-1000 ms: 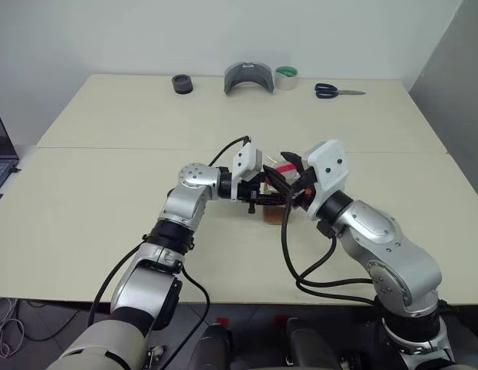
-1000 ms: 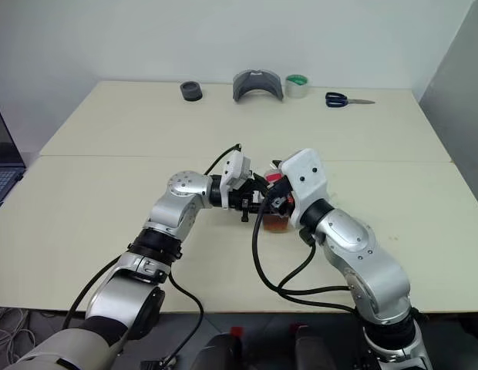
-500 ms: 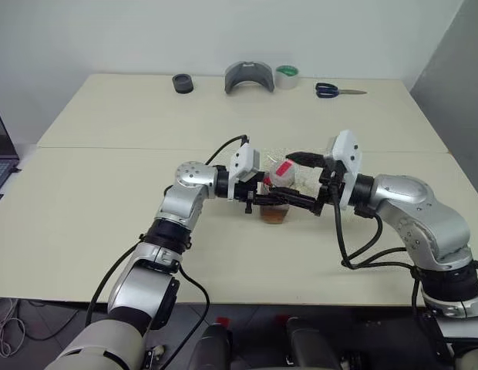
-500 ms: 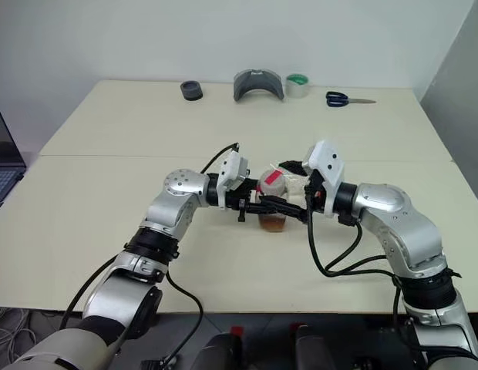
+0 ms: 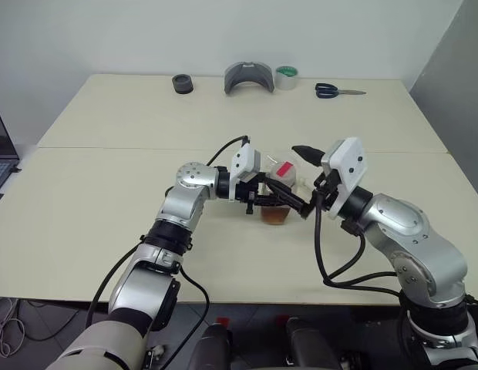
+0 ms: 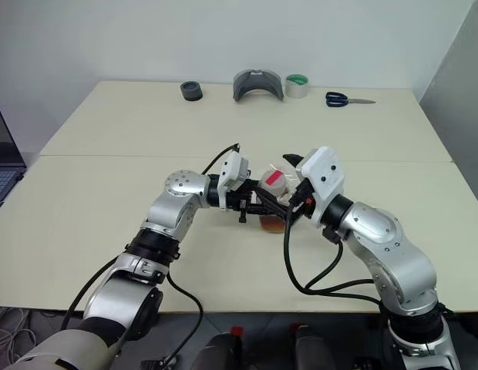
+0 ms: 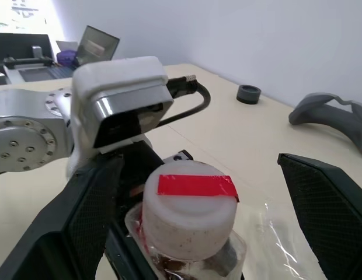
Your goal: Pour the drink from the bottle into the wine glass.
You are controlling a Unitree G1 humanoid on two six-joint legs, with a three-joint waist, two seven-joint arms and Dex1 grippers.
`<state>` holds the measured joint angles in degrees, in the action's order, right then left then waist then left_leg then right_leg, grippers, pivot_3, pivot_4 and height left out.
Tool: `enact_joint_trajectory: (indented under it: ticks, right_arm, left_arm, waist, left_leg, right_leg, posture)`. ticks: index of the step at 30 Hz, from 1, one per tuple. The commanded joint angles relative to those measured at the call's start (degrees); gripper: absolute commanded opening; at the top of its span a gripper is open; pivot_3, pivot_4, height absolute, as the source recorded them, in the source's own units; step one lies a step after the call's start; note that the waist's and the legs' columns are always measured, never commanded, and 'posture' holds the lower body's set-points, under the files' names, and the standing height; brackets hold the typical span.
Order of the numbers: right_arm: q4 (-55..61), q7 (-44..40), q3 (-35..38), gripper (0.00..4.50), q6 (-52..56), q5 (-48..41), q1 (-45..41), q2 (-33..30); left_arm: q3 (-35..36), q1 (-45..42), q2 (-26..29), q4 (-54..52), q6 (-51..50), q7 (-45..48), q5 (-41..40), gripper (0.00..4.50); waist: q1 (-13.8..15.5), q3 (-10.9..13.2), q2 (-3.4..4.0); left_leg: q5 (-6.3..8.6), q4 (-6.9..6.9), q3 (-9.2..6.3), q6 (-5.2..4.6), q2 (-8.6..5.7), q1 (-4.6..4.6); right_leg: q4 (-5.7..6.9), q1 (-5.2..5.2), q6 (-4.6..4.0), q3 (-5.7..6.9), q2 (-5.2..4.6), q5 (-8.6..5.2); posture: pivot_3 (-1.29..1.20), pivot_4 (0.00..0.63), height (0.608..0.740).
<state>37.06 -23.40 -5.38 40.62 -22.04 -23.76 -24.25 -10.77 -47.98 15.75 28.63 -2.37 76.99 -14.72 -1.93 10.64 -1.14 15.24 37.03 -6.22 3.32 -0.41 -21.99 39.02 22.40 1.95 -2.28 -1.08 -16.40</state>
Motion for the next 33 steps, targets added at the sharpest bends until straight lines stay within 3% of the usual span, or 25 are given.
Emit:
enact_joint_trajectory:
  ticks: [1,13,25,33]
  right_arm:
    - [0.74,0.83,0.67,4.50,-2.01,1.16,-0.08,0.39]
    - [2.23,1.17,5.83,4.50,-0.68,-0.21,2.83,-1.29]
    - [8.33,-2.25,6.93,4.50,5.31,-11.75,2.55,-2.92]
    - [2.80,0.28,0.92,4.50,1.65,-3.63,-1.13,-2.85]
  left_arm:
    - [0.88,-0.59,-0.18,-3.09,0.13,0.09,-1.23,1.71]
    - [0.83,-0.39,-0.40,-2.75,0.38,-0.04,-1.11,1.71]
    - [1.17,-1.24,-0.19,-1.18,0.68,0.51,-1.12,1.71]
    - [1.33,-1.73,-0.18,-0.89,0.48,0.75,-1.30,1.71]
  waist:
    - [0.00,0.00,0.00]
    - [-0.01,0.00,0.00]
    - [0.00,0.00,0.00]
    - [0.01,0.00,0.00]
  left_leg:
    - [0.00,-0.01,0.00,0.00,0.00,0.00]
    - [0.00,0.00,0.01,0.00,0.00,0.01]
    - [0.00,-0.01,-0.01,0.00,0.01,0.00]
    - [0.00,0.00,-0.01,0.00,0.01,0.02]
  right_leg:
    - [0.00,0.00,0.00,0.00,0.00,0.00]
    - [0.00,0.00,0.00,-0.01,0.00,0.00]
    - [0.00,0.00,0.00,0.00,0.01,0.00]
    - [0.00,-0.01,0.00,0.01,0.02,0.00]
  posture:
    - [0.00,0.150,0.740]
    - [0.00,0.150,0.740]
    - [0.00,0.150,0.740]
    - [0.00,0.150,0.740]
